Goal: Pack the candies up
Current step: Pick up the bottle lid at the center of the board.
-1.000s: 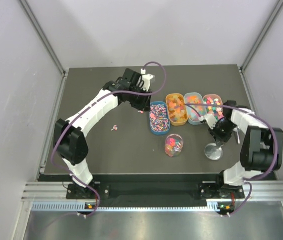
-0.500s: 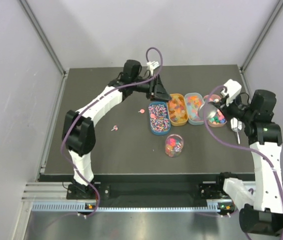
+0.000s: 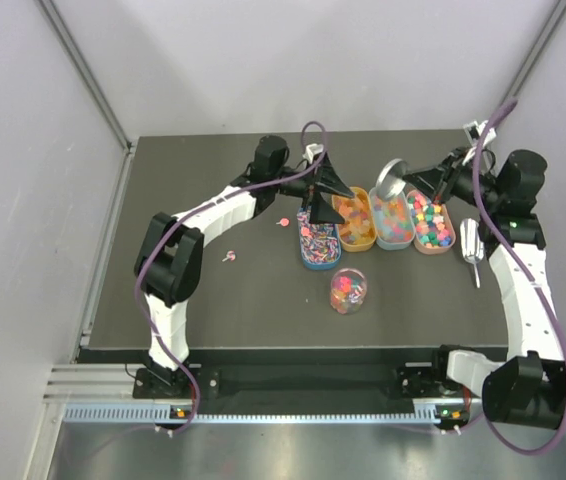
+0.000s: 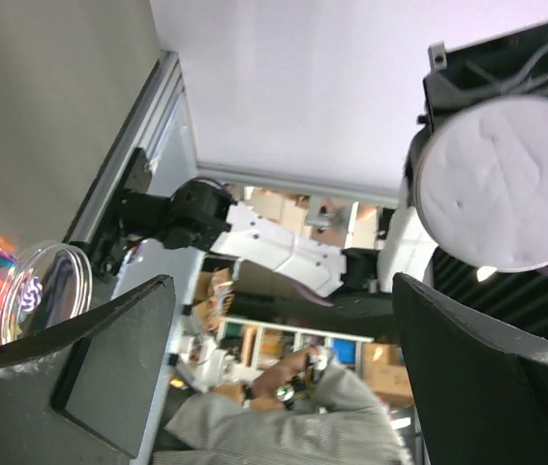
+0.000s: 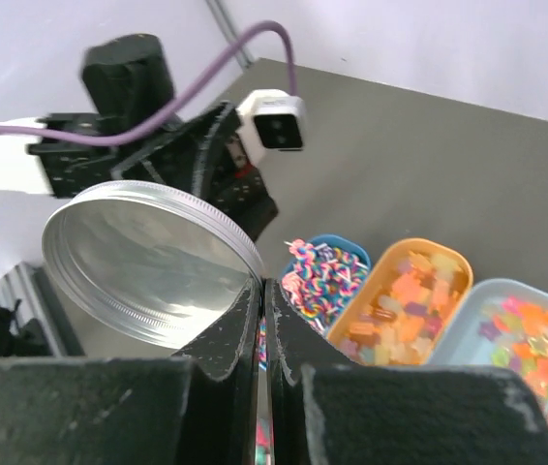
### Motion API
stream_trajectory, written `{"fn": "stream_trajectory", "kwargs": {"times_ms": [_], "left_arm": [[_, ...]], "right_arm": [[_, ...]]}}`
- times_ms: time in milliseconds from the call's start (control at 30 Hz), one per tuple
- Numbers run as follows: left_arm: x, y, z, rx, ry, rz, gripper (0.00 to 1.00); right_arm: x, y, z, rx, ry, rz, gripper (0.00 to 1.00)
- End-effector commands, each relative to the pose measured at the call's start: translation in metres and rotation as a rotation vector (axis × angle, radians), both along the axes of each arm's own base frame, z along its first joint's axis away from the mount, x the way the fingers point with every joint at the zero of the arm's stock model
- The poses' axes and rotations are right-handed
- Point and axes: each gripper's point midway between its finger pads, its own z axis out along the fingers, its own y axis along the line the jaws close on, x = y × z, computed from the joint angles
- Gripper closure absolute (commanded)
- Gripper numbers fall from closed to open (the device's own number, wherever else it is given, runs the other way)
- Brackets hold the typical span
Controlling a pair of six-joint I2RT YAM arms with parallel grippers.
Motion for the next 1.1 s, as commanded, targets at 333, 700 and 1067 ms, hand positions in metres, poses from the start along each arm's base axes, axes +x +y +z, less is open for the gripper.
{"fn": "stream_trajectory", "kwargs": {"times_ms": [333, 700, 1067], "left_arm": [[0.031, 0.010, 0.067, -0.140, -0.046, 0.059, 0.02], [0.010, 0.017, 0.068, -0.099, -0.098, 0.046, 0.05], [-0.005, 0.031, 0.061, -0.090, -0.302, 0.021, 0.18]], "right_arm": [[-0.025, 0.026, -0.016, 0.084, 0.030, 0.191, 1.00], [0.005, 0.003, -0.034, -0.087, -0.032, -0.030, 1.00], [0.000, -0.005, 0.057, -0.306, -0.503, -0.289, 1.00]]}}
